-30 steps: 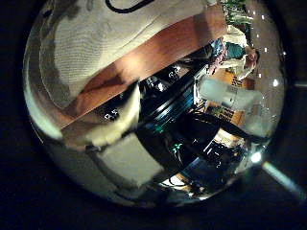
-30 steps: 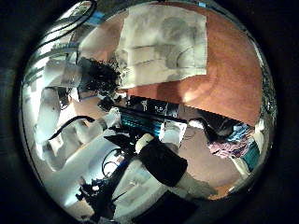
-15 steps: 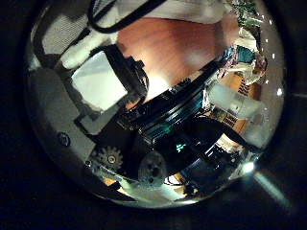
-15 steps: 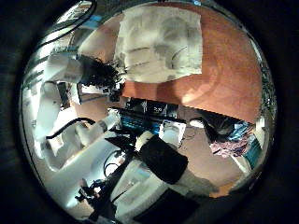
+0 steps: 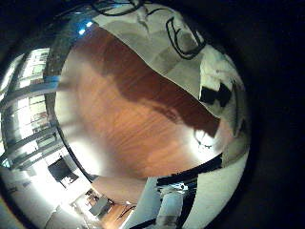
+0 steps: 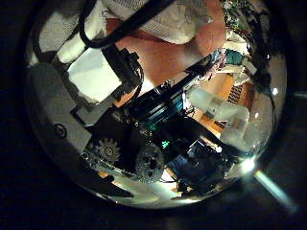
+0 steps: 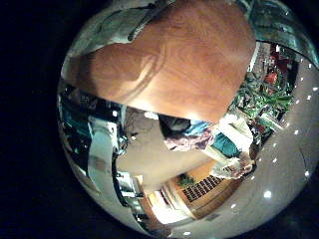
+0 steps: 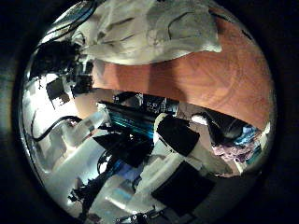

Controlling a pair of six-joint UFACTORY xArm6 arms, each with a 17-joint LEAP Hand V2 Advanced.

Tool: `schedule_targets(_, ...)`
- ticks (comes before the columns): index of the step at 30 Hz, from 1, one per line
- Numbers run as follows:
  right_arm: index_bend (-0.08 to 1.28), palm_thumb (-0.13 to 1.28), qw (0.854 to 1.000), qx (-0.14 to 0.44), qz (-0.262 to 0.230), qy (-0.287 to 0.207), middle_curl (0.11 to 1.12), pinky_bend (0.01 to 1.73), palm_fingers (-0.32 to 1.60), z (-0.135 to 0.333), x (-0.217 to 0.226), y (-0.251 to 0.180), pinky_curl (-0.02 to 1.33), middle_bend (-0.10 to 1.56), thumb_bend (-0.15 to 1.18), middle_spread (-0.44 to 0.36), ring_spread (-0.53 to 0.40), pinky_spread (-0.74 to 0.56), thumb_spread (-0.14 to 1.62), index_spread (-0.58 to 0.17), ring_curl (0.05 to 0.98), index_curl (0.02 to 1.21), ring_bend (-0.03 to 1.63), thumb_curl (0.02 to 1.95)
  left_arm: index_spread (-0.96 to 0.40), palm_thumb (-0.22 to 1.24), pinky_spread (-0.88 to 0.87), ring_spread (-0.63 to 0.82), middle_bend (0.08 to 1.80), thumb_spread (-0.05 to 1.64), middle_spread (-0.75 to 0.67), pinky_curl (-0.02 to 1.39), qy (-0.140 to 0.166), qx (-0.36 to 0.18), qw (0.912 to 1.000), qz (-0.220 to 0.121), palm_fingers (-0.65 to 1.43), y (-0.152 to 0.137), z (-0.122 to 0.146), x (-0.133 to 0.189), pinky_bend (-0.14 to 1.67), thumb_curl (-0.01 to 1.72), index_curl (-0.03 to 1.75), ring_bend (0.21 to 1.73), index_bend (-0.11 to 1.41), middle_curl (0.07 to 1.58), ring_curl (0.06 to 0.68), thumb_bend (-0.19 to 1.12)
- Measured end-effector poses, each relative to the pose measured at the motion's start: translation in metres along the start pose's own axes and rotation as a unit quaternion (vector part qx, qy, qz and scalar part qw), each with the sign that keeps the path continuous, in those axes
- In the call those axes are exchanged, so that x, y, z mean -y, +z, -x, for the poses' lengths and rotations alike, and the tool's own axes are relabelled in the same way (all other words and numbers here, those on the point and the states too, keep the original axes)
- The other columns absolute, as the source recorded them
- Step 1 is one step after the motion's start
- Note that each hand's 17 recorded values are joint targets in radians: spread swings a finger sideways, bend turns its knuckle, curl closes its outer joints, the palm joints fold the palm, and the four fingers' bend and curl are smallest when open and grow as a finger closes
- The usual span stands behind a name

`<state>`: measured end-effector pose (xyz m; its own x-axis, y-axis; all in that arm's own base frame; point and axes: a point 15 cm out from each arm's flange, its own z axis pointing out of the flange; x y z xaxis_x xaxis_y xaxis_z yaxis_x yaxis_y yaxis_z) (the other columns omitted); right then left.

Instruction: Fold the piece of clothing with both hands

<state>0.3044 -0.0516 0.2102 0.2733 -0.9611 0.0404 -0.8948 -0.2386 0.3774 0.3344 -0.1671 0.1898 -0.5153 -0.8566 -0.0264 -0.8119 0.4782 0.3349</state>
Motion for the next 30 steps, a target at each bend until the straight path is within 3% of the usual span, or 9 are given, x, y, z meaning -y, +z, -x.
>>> schedule_targets(8, 0.16, 0.54, 0.999, -0.012, -0.043, 0.002, 0.39, 0.51, 0.23, -0.008, 0.032, 0.003, 0.23, 0.32, -0.02, -0.111, -0.109, 0.17, 1.09, -0.330, 0.266, 0.28, 0.65, 0.33, -0.68, 0.78, -0.63, -0.50, 0.93, 1.10, -0.58, 0.66, -0.006, -0.020, 0.9998, 0.007, 1.06, -0.019, 0.005, -0.005, 1.11, 0.59, 0.95, 1.21, 0.34, 0.81, 0.501, -0.01)
schedule_targets(24, 0.18, 0.59, 0.998, -0.031, -0.042, 0.019, 0.40, 0.46, 0.29, -0.003, 0.045, 0.065, 0.22, 0.33, -0.02, -0.123, -0.115, 0.17, 1.05, -0.312, 0.264, 0.31, 0.63, 0.35, -0.73, 0.75, -0.63, -0.50, 0.91, 1.11, -0.59, 0.67, -0.016, -0.082, 0.9963, 0.016, 1.10, -0.053, 0.011, -0.012, 1.11, 0.60, 1.09, 1.21, 0.24, 0.84, 0.500, -0.01)
schedule_targets(27, 0.18, 0.62, 0.997, -0.035, -0.069, 0.025, 0.42, 0.44, 0.43, -0.003, 0.057, 0.070, 0.21, 0.39, -0.01, -0.168, -0.177, 0.11, 1.04, -0.320, 0.277, 0.31, 0.70, 0.36, -0.74, 0.75, -0.63, -0.50, 0.91, 1.12, -0.59, 0.67, -0.016, -0.084, 0.9961, 0.019, 1.10, -0.057, 0.012, -0.015, 1.11, 0.61, 1.11, 1.21, 0.22, 0.84, 0.499, -0.01)
schedule_targets(30, 0.15, 0.67, 0.994, -0.038, -0.092, 0.035, 0.45, 0.56, 0.64, -0.003, 0.066, 0.068, 0.21, 0.44, -0.01, -0.226, -0.264, -0.09, 1.04, -0.345, 0.308, 0.31, 0.81, 0.37, -0.75, 0.75, -0.63, -0.50, 0.91, 1.12, -0.59, 0.67, -0.016, -0.086, 0.9960, 0.018, 1.10, -0.061, 0.015, -0.015, 1.11, 0.61, 1.13, 1.20, 0.22, 0.84, 0.498, -0.01)
